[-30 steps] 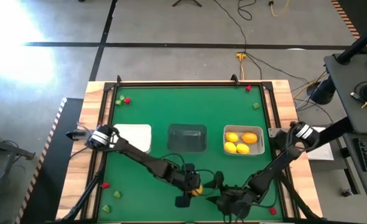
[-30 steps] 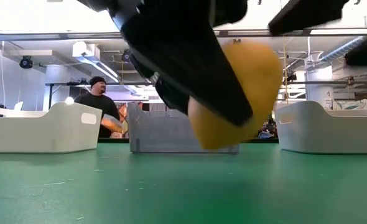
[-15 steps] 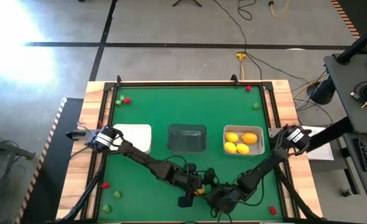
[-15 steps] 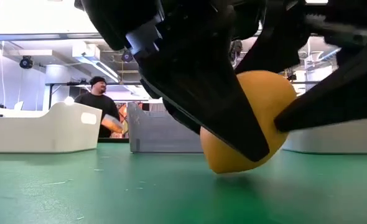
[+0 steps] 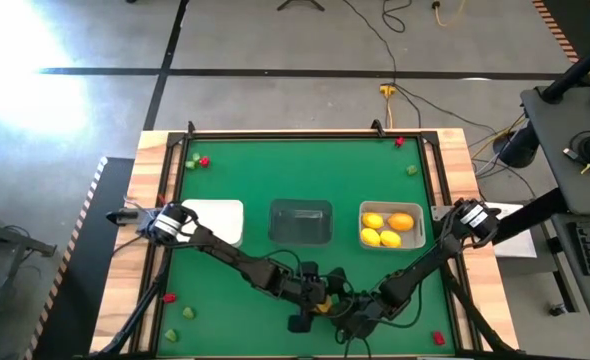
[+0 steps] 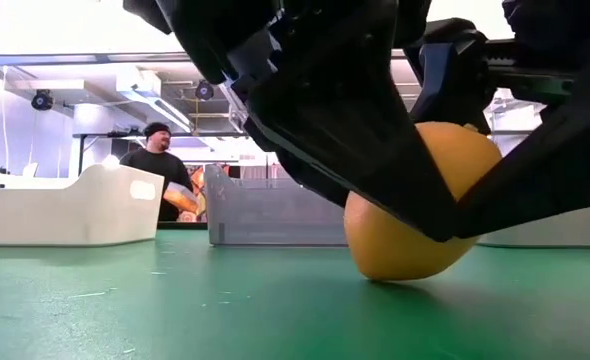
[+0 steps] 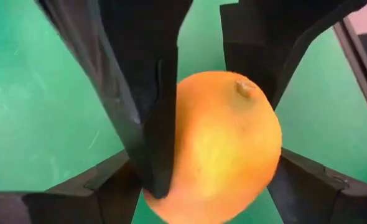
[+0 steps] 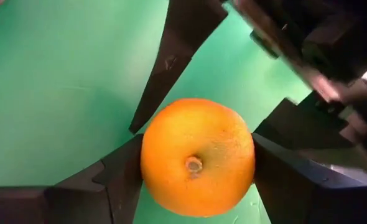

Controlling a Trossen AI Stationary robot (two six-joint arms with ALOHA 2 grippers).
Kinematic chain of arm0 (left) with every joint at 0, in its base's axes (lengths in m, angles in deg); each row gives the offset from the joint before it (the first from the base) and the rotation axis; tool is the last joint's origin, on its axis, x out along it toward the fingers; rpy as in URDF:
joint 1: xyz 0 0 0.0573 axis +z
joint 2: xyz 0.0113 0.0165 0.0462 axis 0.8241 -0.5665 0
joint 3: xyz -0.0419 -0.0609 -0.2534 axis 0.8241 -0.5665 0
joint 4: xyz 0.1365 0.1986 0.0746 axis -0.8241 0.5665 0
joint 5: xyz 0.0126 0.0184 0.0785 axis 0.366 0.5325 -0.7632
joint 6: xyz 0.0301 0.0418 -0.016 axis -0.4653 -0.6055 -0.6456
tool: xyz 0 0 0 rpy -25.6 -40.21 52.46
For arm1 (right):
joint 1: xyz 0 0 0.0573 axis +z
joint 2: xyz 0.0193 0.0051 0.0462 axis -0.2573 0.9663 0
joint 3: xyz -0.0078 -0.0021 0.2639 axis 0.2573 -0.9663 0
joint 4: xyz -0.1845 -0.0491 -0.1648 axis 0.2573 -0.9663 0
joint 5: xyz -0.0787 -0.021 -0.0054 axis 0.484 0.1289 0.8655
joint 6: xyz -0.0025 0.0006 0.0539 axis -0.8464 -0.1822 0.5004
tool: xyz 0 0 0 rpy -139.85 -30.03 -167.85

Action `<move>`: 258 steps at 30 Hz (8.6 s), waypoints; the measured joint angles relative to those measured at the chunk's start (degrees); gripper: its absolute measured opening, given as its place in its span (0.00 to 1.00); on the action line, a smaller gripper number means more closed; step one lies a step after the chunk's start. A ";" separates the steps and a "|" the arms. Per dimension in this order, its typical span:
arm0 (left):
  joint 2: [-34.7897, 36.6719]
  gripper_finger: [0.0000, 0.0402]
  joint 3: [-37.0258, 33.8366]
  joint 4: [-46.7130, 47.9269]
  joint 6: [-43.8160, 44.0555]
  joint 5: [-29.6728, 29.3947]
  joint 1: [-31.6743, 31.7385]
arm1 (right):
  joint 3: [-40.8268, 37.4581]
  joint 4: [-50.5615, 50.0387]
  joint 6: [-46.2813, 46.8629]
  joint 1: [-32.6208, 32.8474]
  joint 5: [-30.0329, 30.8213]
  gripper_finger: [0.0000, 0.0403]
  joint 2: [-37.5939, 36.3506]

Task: Sort produce into baskets
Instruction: Put the yellow lemon into the gray bin, then put the red chili pepper into the black bin

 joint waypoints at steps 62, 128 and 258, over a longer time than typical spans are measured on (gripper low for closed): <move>38.13 0.67 -24.67 32.54 26.57 -76.67 -16.31 | -16.33 -67.22 54.15 -17.15 -4.57 0.67 -38.84; 25.47 0.54 -20.13 -32.88 -39.49 -14.28 4.36 | 6.23 -56.77 82.51 7.74 -38.46 0.37 -3.27; 26.35 0.55 -38.68 -85.00 -58.27 -25.06 20.20 | -7.33 -32.03 98.08 12.84 -79.55 0.36 -4.07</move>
